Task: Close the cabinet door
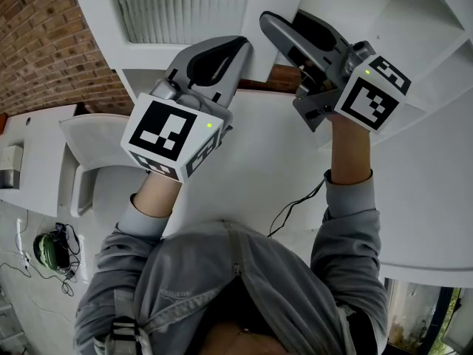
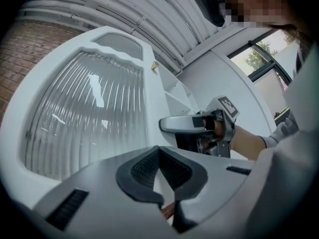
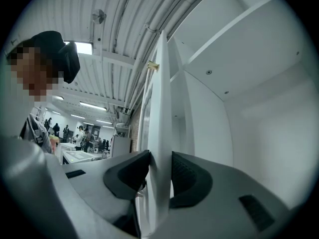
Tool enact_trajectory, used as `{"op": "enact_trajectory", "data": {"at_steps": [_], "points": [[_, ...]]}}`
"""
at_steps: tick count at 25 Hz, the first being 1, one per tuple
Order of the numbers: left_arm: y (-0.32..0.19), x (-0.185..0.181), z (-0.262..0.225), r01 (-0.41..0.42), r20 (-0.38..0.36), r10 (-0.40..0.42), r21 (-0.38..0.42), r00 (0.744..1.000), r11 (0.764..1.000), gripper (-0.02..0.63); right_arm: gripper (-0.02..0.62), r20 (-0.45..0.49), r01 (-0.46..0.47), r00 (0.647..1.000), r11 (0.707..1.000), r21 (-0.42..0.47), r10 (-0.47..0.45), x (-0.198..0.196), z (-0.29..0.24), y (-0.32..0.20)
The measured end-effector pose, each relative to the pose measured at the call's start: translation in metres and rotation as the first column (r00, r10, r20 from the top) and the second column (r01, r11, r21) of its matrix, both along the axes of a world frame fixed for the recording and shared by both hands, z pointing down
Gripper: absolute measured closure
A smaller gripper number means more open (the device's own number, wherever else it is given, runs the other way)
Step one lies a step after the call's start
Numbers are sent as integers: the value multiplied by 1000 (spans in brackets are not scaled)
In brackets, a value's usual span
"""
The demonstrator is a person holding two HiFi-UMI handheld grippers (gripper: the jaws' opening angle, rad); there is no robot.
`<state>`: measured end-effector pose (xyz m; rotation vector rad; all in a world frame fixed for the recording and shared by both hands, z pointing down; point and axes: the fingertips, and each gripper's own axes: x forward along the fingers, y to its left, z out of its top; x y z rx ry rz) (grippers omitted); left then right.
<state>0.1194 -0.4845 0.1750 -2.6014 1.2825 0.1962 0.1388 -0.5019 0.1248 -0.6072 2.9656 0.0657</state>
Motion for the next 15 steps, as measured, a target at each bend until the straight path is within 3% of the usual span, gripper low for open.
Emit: {"op": "enact_trajectory", "data": {"at_steps": [15], "points": [[-7, 2, -1, 4, 4, -4, 21, 1000, 1000, 600, 434, 6, -129, 992, 991, 33, 129, 8, -2, -8]]}}
